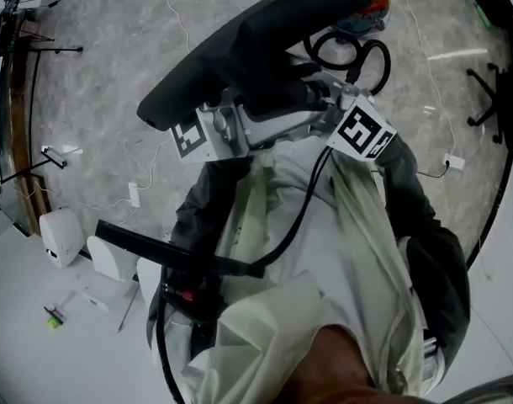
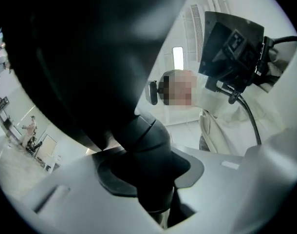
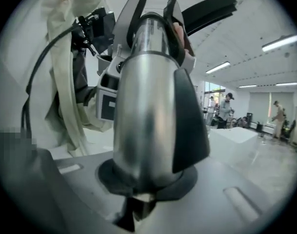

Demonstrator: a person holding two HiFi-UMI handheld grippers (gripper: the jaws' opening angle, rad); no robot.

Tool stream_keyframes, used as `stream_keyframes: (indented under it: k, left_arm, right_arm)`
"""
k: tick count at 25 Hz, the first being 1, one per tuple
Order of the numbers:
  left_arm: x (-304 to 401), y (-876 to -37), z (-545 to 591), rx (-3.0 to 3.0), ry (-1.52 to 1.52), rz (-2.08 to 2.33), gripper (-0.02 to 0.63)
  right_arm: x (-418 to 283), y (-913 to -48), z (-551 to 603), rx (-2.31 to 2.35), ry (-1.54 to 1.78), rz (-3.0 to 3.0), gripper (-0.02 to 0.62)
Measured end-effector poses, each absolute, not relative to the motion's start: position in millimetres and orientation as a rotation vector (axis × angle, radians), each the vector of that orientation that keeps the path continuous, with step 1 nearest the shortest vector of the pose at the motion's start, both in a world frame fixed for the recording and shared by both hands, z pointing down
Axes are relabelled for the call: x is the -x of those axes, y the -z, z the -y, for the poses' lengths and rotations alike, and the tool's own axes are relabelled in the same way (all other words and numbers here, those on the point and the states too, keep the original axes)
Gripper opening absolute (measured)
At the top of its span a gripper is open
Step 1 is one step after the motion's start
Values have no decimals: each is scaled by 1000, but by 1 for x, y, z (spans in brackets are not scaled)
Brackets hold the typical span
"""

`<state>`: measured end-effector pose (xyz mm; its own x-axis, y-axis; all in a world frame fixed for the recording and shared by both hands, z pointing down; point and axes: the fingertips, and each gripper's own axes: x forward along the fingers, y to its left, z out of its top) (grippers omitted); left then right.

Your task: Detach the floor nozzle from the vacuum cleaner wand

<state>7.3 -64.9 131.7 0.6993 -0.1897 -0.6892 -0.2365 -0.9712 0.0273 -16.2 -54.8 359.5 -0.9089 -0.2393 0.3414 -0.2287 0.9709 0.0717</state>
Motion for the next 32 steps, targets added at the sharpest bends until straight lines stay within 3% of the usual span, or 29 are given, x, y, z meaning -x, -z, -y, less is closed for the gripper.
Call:
stream_keyframes:
  k: [8, 15, 24, 30, 32]
  left_arm:
    - [-1, -136, 71, 2794, -1066, -382, 135]
    - [7, -159, 56, 3034, -1149, 131, 135]
    - [1, -155, 69, 2933, -1039, -151, 115]
    - [3, -161, 36, 3060, -1016, 402, 114]
    - [-4, -160, 31, 3048, -1008, 383, 114]
  right_arm:
    - [7, -348, 106, -1074, 101, 2446, 69]
    - [23, -381, 35, -60, 19, 2505, 81]
    - [18, -362, 89, -848, -10, 2375, 103]
    - [39, -365, 29, -202, -66, 2566, 95]
    - [32, -365, 26, -171, -62, 2563, 95]
